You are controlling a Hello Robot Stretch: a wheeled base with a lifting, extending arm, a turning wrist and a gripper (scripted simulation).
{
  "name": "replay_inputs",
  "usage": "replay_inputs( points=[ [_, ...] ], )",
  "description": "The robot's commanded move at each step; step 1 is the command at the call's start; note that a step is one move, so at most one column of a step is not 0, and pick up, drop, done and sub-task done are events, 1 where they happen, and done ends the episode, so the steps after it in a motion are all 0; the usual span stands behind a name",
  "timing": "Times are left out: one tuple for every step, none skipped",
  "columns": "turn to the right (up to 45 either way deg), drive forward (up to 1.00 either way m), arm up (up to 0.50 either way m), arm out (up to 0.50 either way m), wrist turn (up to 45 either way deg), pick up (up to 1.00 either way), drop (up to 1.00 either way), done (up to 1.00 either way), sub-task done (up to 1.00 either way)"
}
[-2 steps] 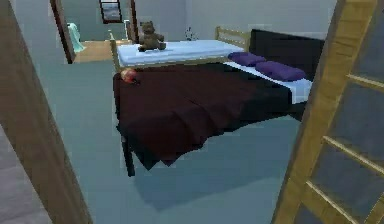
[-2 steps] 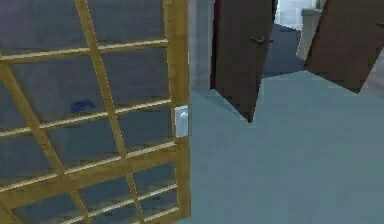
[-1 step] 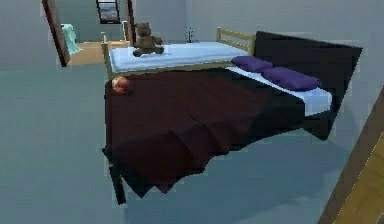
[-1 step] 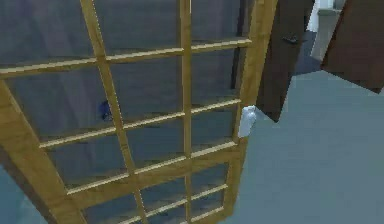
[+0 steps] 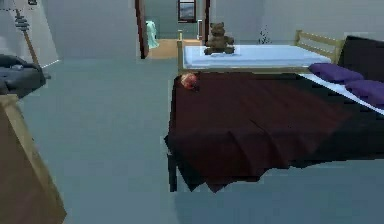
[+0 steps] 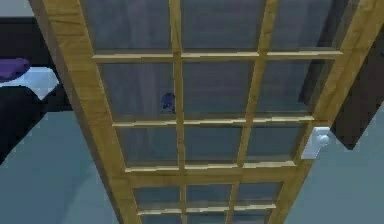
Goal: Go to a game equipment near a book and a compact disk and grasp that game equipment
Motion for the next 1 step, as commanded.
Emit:
replay_inputs(
  points=[
    [0.0,0.45,0.00,0.00,0.0,0.00,0.00,0.00,0.00]
  ],
)
